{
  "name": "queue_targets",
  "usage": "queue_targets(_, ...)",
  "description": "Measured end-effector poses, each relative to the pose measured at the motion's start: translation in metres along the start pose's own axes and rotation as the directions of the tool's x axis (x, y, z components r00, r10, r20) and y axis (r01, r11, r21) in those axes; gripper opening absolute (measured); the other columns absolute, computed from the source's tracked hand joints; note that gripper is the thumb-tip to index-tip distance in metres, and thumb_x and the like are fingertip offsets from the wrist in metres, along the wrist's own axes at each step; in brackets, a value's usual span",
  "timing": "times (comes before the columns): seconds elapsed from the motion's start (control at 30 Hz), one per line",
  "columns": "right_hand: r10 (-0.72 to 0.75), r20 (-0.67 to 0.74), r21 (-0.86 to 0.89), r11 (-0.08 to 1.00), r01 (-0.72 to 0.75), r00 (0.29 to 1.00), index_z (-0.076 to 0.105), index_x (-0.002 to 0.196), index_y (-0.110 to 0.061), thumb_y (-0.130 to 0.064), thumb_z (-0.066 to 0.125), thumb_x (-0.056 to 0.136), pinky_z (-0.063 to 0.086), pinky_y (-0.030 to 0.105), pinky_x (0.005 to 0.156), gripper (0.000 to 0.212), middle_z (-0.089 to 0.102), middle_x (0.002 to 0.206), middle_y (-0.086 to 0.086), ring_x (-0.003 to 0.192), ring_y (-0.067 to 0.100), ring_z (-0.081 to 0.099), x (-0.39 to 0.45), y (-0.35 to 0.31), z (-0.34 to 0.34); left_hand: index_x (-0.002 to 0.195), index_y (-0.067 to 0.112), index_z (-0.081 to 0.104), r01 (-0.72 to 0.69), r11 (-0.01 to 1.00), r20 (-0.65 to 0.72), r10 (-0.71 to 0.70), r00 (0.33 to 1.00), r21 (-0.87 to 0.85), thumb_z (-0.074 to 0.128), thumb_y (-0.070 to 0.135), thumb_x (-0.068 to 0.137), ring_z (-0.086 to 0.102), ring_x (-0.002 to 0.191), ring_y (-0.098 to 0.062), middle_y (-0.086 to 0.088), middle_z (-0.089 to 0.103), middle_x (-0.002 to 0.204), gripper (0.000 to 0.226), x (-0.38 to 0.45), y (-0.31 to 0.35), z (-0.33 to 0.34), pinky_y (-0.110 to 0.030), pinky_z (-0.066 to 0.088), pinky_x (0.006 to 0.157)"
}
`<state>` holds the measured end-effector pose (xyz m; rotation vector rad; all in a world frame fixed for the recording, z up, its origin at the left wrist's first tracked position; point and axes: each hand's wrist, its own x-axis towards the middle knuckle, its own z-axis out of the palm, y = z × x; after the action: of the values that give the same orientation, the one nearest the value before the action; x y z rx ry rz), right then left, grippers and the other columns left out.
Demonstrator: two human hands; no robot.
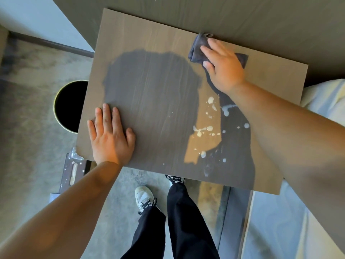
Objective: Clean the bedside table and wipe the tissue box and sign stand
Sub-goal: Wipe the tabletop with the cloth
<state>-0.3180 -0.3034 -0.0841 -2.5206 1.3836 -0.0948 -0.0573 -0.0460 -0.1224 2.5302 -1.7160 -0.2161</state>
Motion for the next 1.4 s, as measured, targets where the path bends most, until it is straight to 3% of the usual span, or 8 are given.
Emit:
queue_targets(0.3, -0.066, 0.000, 0.114, 0.991, 0.066, 0.998, 0.058, 0.128, -0.007, -0.014, 0.058, 0.090, 0.032, 0.050, 0.108, 0.038, 0.049, 0.141, 0.017, 0.131, 0.037, 0.043, -0.136, -0.087, 0.039, 0.148, 0.006, 0.027, 0.006, 1.000, 0.029, -0.006, 1.000, -0.006, 0.036, 0.038, 0.088, 0.014, 0.146, -0.037, -0.020, 0.023, 0.157, 0.068, 0.000, 0.001, -0.001, -0.054, 0.006, 0.117)
queue_targets(0.73, -0.185, -0.017, 0.260, 0.948, 0.183, 0.983, 0.062, 0.124, -0.013, -0.002, 0.057, 0.088, 0.033, 0.045, 0.110, 0.038, 0.055, 0.137, 0.008, 0.130, 0.029, 0.048, -0.253, -0.173, 0.087, 0.149, 0.010, 0.021, 0.013, 1.000, 0.055, -0.013, 0.998, -0.001, 0.034, 0.040, 0.089, 0.009, 0.147, -0.034, -0.016, 0.019, 0.159, 0.068, 0.001, 0.001, -0.002, -0.054, 0.005, 0.118)
queue_targets(0.83, -0.119, -0.028, 0.401, 0.908, 0.120, 0.992, 0.064, 0.121, -0.010, -0.002, 0.059, 0.087, 0.042, 0.043, 0.103, 0.035, 0.059, 0.131, 0.010, 0.122, 0.025, 0.055, -0.255, -0.177, 0.073, 0.150, 0.010, 0.020, 0.022, 1.000, 0.060, -0.022, 0.998, -0.004, 0.035, 0.040, 0.089, 0.008, 0.147, -0.033, -0.016, 0.018, 0.159, 0.069, 0.001, 0.000, -0.003, -0.053, 0.005, 0.118)
queue_targets(0.9, -0.023, -0.077, 0.522, 0.851, 0.060, 0.997, 0.059, 0.124, -0.008, -0.009, 0.053, 0.091, 0.048, 0.029, 0.098, 0.034, 0.060, 0.130, 0.011, 0.111, 0.016, 0.060, -0.236, -0.167, 0.052, 0.149, 0.010, 0.021, 0.023, 1.000, 0.056, -0.023, 0.998, 0.000, 0.035, 0.040, 0.089, 0.009, 0.147, -0.033, -0.016, 0.018, 0.159, 0.069, 0.001, -0.001, -0.002, -0.053, 0.006, 0.118)
queue_targets(1.0, 0.146, -0.166, 0.596, 0.803, -0.019, 0.975, 0.055, 0.127, -0.002, -0.007, 0.050, 0.093, 0.037, 0.014, 0.102, 0.035, 0.057, 0.132, 0.014, 0.115, 0.013, 0.055, -0.170, -0.133, 0.014, 0.149, 0.010, 0.022, 0.023, 1.000, 0.056, -0.023, 0.998, 0.002, 0.036, 0.040, 0.088, 0.011, 0.147, -0.034, -0.017, 0.021, 0.159, 0.069, 0.000, -0.001, 0.000, -0.053, 0.007, 0.118)
queue_targets(1.1, 0.207, -0.222, 0.542, 0.839, -0.056, 0.953, 0.053, 0.129, 0.003, -0.006, 0.047, 0.095, 0.035, 0.026, 0.107, 0.035, 0.054, 0.134, 0.019, 0.124, 0.027, 0.051, -0.087, -0.094, -0.014, 0.148, 0.009, 0.024, 0.021, 1.000, 0.047, -0.021, 0.999, 0.004, 0.036, 0.039, 0.087, 0.013, 0.146, -0.035, -0.018, 0.022, 0.158, 0.070, 0.001, -0.001, -0.001, -0.055, 0.009, 0.117)
queue_targets(1.17, 0.188, -0.187, 0.456, 0.886, -0.084, 0.964, 0.048, 0.135, -0.001, -0.014, 0.041, 0.099, 0.027, 0.021, 0.108, 0.039, 0.047, 0.141, 0.016, 0.130, 0.026, 0.045, -0.036, -0.075, -0.020, 0.148, 0.008, 0.025, 0.021, 1.000, 0.044, -0.021, 0.999, 0.008, 0.036, 0.039, 0.086, 0.015, 0.146, -0.036, -0.019, 0.024, 0.157, 0.070, 0.001, 0.000, -0.003, -0.056, 0.011, 0.117)
queue_targets(1.4, -0.078, 0.060, -0.006, 0.997, 0.078, 0.995, 0.034, 0.145, -0.017, -0.024, 0.037, 0.101, 0.015, 0.045, 0.116, 0.045, 0.024, 0.157, 0.007, 0.144, 0.030, 0.018, 0.031, -0.062, 0.022, 0.148, 0.006, 0.028, 0.007, 1.000, 0.053, -0.008, 0.999, 0.017, 0.037, 0.038, 0.088, 0.015, 0.146, -0.037, -0.019, 0.023, 0.158, 0.068, 0.000, 0.001, -0.005, -0.056, 0.011, 0.117)
